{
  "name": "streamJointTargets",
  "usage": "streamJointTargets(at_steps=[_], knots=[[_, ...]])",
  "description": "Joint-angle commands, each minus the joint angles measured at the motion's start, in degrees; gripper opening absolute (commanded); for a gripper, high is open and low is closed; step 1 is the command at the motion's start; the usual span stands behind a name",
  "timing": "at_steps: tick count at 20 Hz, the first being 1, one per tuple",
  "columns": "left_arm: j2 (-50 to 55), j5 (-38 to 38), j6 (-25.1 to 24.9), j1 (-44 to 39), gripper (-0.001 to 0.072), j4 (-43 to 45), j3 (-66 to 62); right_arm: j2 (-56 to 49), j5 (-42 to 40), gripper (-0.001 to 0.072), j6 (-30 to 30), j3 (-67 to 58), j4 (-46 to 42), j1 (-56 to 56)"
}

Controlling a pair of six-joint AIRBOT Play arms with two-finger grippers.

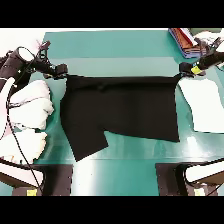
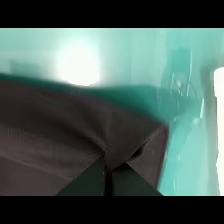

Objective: Fold the shirts.

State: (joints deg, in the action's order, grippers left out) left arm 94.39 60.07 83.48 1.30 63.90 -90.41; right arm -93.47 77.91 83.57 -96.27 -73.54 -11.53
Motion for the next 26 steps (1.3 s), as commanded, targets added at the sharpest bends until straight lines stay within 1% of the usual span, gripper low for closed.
streamJointTargets(at_steps=[1,3,4,5,6,7,8,10,11,13,14,16,19,21,22,23,26], knots=[[0.48,2.1,-2.97,0.04,0.0022,0.33,2.16,3.23,-3.23,0.0021,-0.04,8.76,-1.53,-0.09],[0.48,2.14,-2.95,0.04,0.0022,0.33,4.76,5.22,-5.25,0.003,-0.04,14.19,-0.94,0.15],[0.48,2.36,-2.84,0.04,0.0024,0.35,5.77,6.01,-5.9,0.0151,-0.02,16.0,-1.01,0.37],[0.46,2.99,-2.36,0.04,0.005,0.66,5.95,6.67,-6.14,0.0324,-0.02,17.11,-0.96,0.37],[0.22,3.85,-2.01,0.04,0.0336,0.63,5.92,7.48,-5.79,0.0345,-0.02,17.75,-1.01,0.28],[-0.46,5.53,-0.96,0.04,0.0495,0.94,5.9,8.37,-5.03,0.0345,-0.02,17.86,-1.01,0.26],[-1.55,7.56,-0.98,0.04,0.0472,2.25,5.9,9.97,-3.78,0.0345,-0.07,17.84,-1.18,0.24],[-5.53,11.26,-0.26,0.04,0.0472,6.69,8.17,13.55,-0.83,0.0345,-0.13,17.86,-1.03,0.26],[-8.63,12.0,0.72,0.04,0.0473,9.14,11.45,15.67,1.18,0.0345,-0.72,17.86,-1.01,0.28],[-16.9,10.91,3.02,0.04,0.0473,12.63,22.56,20.46,2.4,0.0344,-1.14,19.32,-0.96,0.42],[-21.09,9.77,3.61,0.04,0.0473,12.55,28.89,22.69,2.38,0.0343,-1.2,20.44,-0.94,0.39],[-29.33,7.65,4.13,0.04,0.0473,10.69,42.12,27.12,1.77,0.0343,-1.2,23.8,-0.94,0.39],[-37.29,4.5,5.49,0.04,0.0472,6.78,55.06,32.26,1.03,0.0343,-1.2,29.66,-0.96,0.39],[-39.1,3.02,4.59,0.04,0.0473,0.37,59.41,34.25,0.35,0.0338,-1.2,32.54,-0.96,0.37],[-39.21,2.27,2.54,0.04,0.0472,-2.84,60.72,35.08,0.04,0.0338,-1.2,33.7,-0.94,0.37],[-39.21,1.07,1.4,0.02,0.0472,-4.74,61.66,35.78,0.07,0.0338,-1.2,34.69,-0.96,0.37],[-39.04,-3.3,1.53,-0.87,0.0472,-7.58,63.08,37.07,0.24,0.0338,-1.18,35.76,-0.94,0.37]])
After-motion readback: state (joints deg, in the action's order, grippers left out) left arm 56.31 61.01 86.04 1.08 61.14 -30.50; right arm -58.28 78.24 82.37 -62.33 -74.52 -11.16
